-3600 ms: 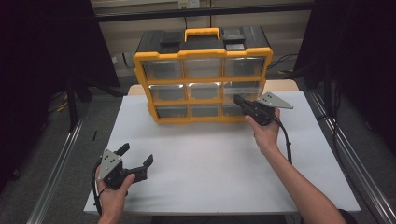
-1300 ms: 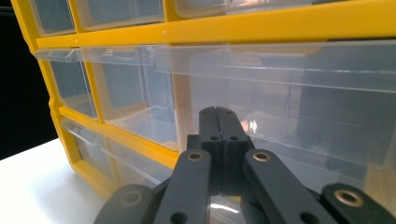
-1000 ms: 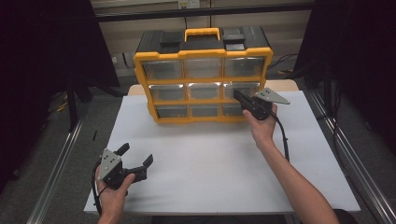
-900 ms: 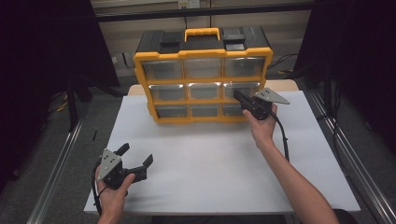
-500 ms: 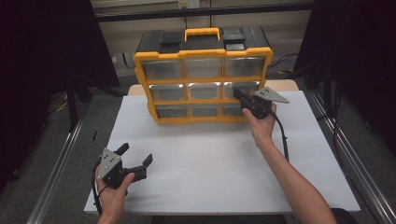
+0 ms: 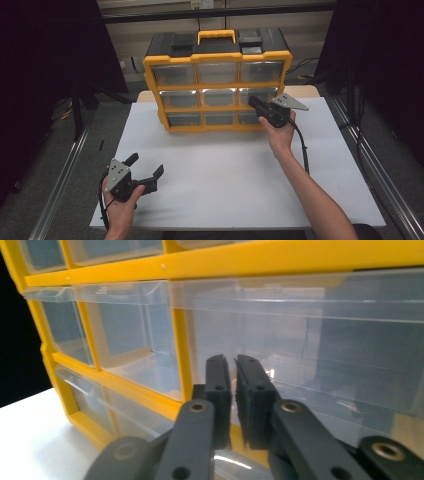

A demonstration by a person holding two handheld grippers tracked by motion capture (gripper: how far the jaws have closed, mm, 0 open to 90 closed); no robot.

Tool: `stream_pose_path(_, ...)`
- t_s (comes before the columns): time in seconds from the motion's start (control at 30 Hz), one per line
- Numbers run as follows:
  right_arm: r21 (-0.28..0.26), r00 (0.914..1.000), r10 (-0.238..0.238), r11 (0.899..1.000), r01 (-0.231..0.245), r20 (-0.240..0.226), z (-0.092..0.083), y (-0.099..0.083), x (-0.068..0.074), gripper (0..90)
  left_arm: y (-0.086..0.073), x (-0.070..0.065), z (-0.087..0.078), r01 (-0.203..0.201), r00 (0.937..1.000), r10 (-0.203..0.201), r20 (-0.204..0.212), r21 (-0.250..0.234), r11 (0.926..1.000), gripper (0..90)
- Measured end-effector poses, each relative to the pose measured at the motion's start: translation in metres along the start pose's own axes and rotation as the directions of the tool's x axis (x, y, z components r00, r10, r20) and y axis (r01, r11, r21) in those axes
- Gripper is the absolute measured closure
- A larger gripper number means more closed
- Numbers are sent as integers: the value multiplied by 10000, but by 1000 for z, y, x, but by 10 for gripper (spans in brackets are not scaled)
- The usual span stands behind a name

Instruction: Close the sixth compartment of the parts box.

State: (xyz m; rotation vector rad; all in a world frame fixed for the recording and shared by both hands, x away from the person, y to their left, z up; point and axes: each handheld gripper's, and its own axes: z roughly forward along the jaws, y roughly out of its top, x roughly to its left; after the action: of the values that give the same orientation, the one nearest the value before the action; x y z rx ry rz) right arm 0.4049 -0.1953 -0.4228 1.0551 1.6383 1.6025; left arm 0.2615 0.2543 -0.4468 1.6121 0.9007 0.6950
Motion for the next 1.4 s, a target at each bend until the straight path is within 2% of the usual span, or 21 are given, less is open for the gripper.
stream_pose_path(0.3, -13, 9993, 188, 9998, -188, -311, -7, 1, 3, 668, -1, 1, 0, 140, 9999, -140, -74, 19, 9999, 38)
stream_pose_path(0.33, -47, 9992, 176, 9998, -178, -366, -9, 1, 4, 598, -1, 1, 0, 85, 10000, -86, -35, -31, 10000, 38)
stream_pose_path(0.37, -47, 9992, 176, 9998, -178, -366, -9, 1, 4, 598, -1, 1, 0, 85, 10000, -86, -35, -31, 10000, 38)
stream_pose_path(0.43, -30, 9992, 152, 9999, -153, -372, -12, 2, 6, 491, 0, 0, 1, 118, 9999, -118, 6, -33, 9999, 37)
stream_pose_path(0.47, -30, 9992, 152, 9999, -153, -372, -12, 2, 6, 491, -1, 0, 1, 145, 9999, -145, -13, -43, 9999, 37)
stream_pose_path(0.5, 6, 9990, 168, 9999, -168, -415, -13, 3, 6, 451, -1, 0, 1, 96, 9999, -96, -136, 9, 10000, 37)
stream_pose_path(0.57, -36, 9990, 326, 9995, -327, -293, -17, 6, 7, 350, -1, -1, 2, 112, 9999, -111, -113, 87, 9999, 37)
stream_pose_path(0.6, -35, 9990, 311, 9995, -312, -310, -18, 6, 6, 332, -1, 0, 2, 54, 10000, -54, 36, 47, 10000, 37)
stream_pose_path(0.67, -114, 9985, 466, 9988, -470, -284, -21, 9, 6, 291, -1, 0, 2, 61, 10000, -61, -15, 65, 10000, 37)
stream_pose_path(0.73, -38, 9986, 476, 9989, -477, -214, -24, 10, 6, 215, -1, 0, 2, 59, 10000, -60, 22, 63, 10000, 37)
stream_pose_path(0.77, 179, 9986, 490, 9987, -486, -199, -27, 10, 5, 178, -1, 0, 2, 51, 10000, -51, -8, 67, 10000, 37)
stream_pose_path(0.83, 234, 9988, 449, 9987, -445, -175, -28, 10, 4, 163, -1, 0, 2, 36, 10000, -36, -23, 125, 9999, 37)
stream_pose_path(0.87, 257, 9992, 397, 9989, -396, -17, -30, 9, 4, 138, -1, -1, 3, 123, 9999, -123, 7, 82, 9999, 37)
stream_pose_path(0.9, 264, 9984, 556, 9981, -554, -60, -33, 9, 2, 120, -1, -1, 4, 113, 9999, -114, 17, 42, 9999, 37)
stream_pose_path(1.1, 329, 9975, 699, 9970, -697, -54, -40, 9, 0, 63, -1, -1, 5, 94, 9999, -93, -57, 82, 9999, 37)
stream_pose_path(1.17, 366, 9958, 871, 9956, -860, -298, -45, 8, -2, 32, -1, 0, 5, 63, 10000, -63, 4, 88, 9999, 37)
stream_pose_path(1.23, 446, 9960, 817, 9958, -801, -369, -49, 8, -2, 10, -2, -1, 6, 159, 9999, -159, -17, 52, 9999, 38)
stream_pose_path(1.4, 491, 9969, 744, 9961, -731, -244, -57, 6, -4, 15, -2, -2, 6, 121, 9999, -121, -4, 21, 9999, 37)
